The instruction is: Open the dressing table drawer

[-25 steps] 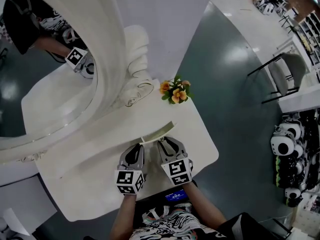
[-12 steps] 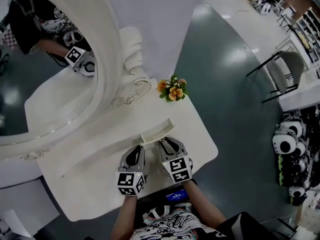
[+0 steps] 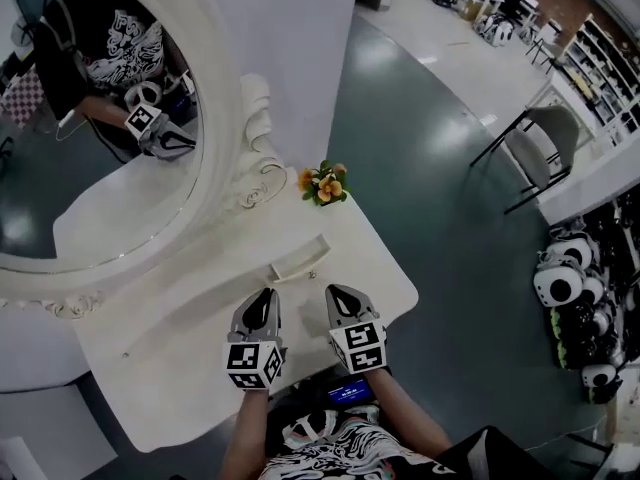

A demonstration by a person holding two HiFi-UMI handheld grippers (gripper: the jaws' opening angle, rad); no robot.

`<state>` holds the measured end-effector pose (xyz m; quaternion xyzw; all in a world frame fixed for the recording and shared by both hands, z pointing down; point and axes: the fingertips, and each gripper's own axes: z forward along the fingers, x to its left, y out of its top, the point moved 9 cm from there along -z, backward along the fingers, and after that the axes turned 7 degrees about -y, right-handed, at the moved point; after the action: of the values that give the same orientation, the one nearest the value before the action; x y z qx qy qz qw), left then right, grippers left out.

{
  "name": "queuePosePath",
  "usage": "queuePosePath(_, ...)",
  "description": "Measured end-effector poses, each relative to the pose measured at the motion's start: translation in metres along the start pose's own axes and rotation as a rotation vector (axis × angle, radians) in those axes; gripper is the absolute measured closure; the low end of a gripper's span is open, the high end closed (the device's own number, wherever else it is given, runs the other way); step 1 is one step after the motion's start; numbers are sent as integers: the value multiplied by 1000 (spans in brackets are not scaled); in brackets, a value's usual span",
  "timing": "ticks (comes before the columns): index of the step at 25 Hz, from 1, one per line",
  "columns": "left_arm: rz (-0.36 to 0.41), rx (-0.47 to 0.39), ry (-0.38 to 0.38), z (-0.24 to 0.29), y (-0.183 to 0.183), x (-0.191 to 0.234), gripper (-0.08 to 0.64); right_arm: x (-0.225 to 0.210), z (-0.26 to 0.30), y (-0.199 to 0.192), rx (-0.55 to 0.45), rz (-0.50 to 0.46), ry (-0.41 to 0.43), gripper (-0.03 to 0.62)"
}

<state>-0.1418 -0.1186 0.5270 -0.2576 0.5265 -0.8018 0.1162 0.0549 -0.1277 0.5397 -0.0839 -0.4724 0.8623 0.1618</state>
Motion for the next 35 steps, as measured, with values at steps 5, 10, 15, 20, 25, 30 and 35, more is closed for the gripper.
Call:
queuePosePath(5,26,-47,-32,-21,16,-15,528,10,-40,9,-70,51,-17,591)
queuePosePath(10,48,-74,-51,-41,21,-23,534,22,-63,14,-124,78,-31,591)
queuePosePath(15,64,-85,-51,-49,24,-28,539,24,-74,16,-145,65,-50,591)
queuePosePath(20,69,-89,-49,-58,23,-30,543,25,-82,15,-152,69,-59,591)
queuePosePath(25,71,-97,-51,-60,23,-30,546,26,-83,13,-156,68,-60,591)
queuePosePath(30,73,-99,-58,-61,23,-31,548,27,-84,13,-154,69,-63,591)
queuePosePath(35,70,-103,-64,-61,25,-29,546,27,-83,16,-153,69,-67,591)
